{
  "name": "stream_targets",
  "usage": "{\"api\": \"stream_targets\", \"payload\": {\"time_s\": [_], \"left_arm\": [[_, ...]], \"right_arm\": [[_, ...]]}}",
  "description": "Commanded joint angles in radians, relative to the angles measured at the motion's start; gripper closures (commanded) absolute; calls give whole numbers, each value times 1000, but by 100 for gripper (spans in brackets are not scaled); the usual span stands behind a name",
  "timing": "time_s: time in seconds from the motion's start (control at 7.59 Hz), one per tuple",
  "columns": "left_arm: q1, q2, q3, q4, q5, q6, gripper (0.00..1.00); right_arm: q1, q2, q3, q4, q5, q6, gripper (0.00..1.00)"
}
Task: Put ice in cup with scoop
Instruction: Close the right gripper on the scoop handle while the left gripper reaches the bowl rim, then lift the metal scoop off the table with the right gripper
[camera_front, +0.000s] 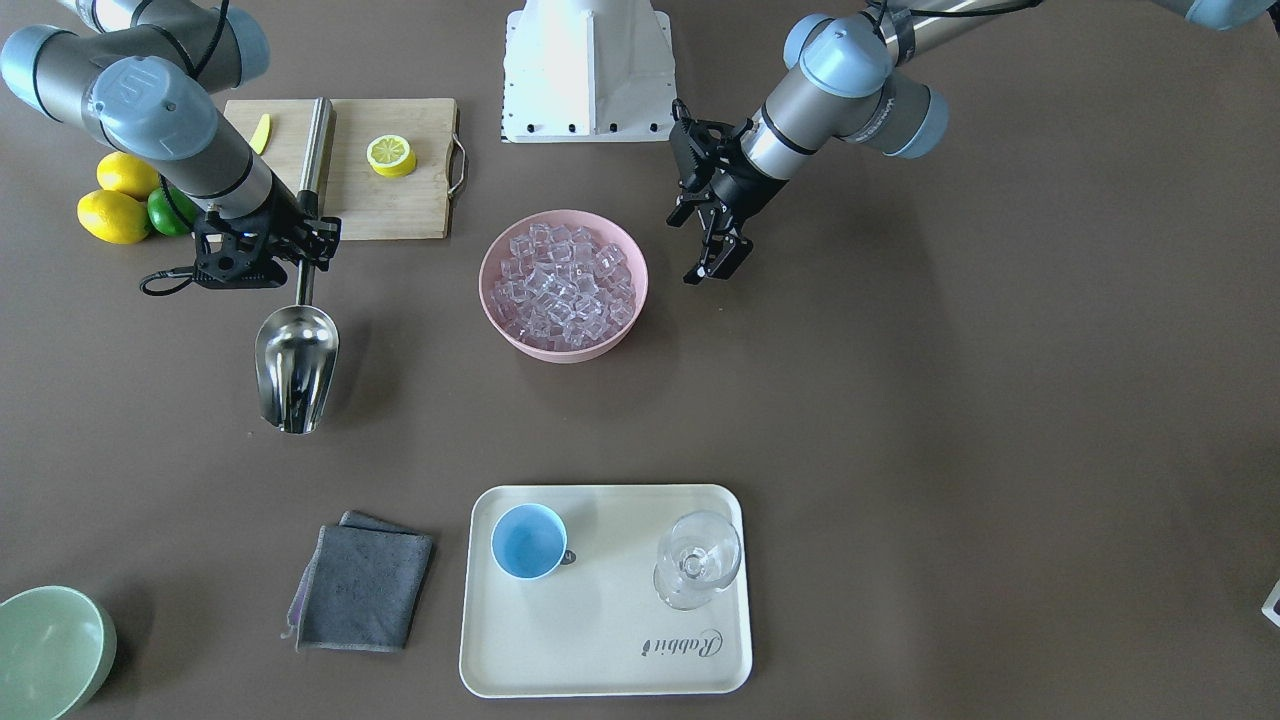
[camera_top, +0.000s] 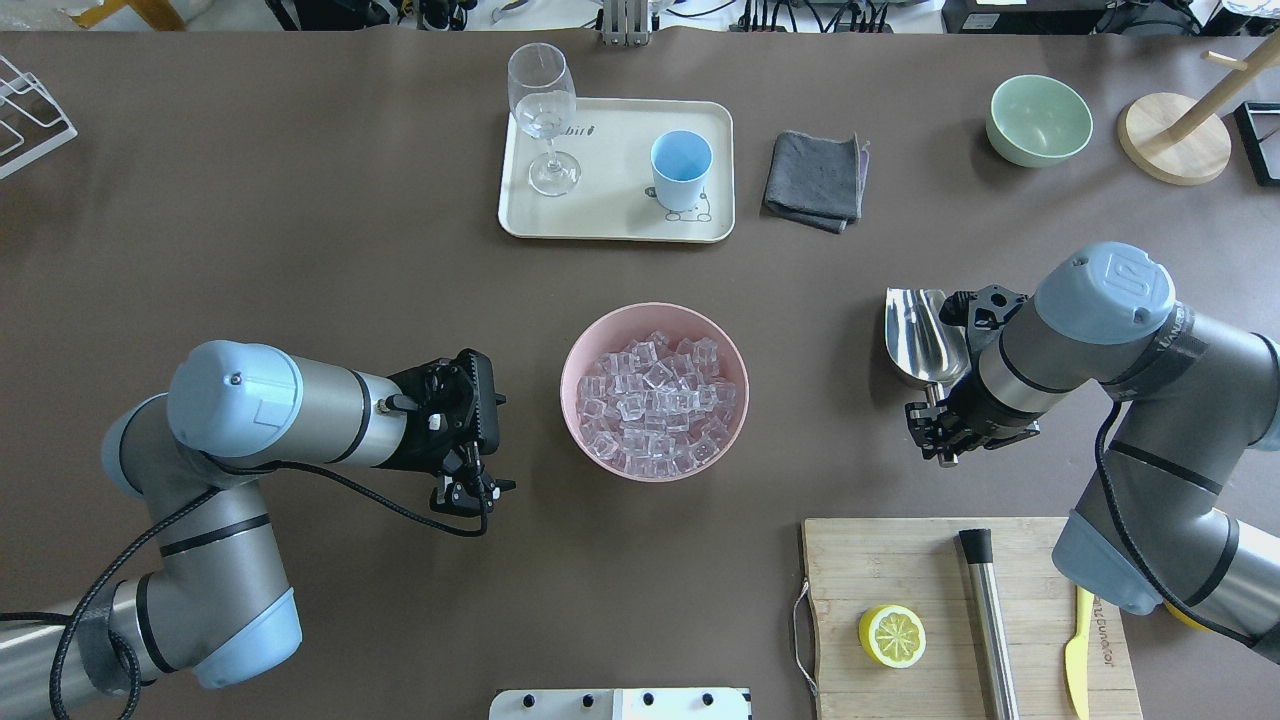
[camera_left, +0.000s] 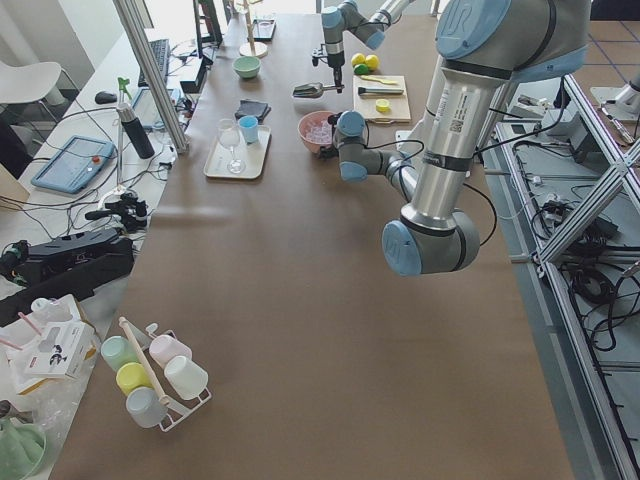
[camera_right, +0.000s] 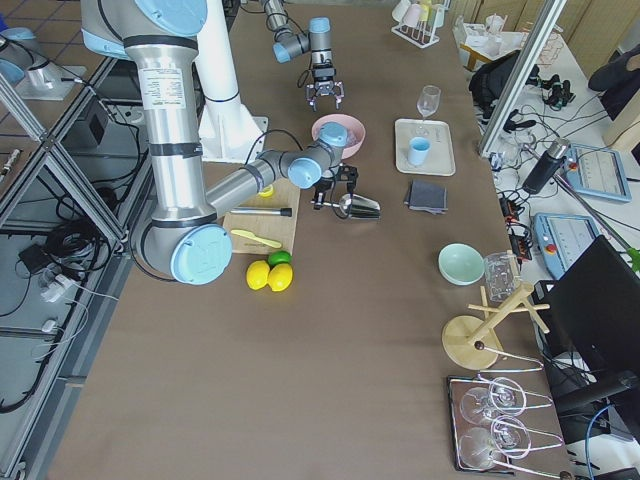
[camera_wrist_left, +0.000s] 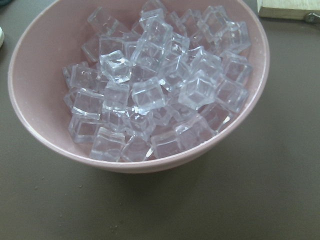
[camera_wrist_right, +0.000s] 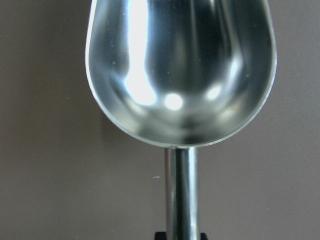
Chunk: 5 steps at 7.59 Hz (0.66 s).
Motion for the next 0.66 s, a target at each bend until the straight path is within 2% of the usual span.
{"api": "stream_targets", "payload": {"time_s": [0.0,0.13,0.4,0.53], "left_arm": [[11,-31,55,-41,5,-3,2],[22,-33,56,-42,5,-3,2],[17,-31,81,-85,2,-5,2],[14,-39,108,-122,1,-5,2]], "right_arm": [[61,-23,82,-32,-10,-44,100],[96,-26,122,-82,-25,-95,100],[215,-14,168,-281,-24,-566,100],[230,-6,191,-329,-25,-620,100]]}}
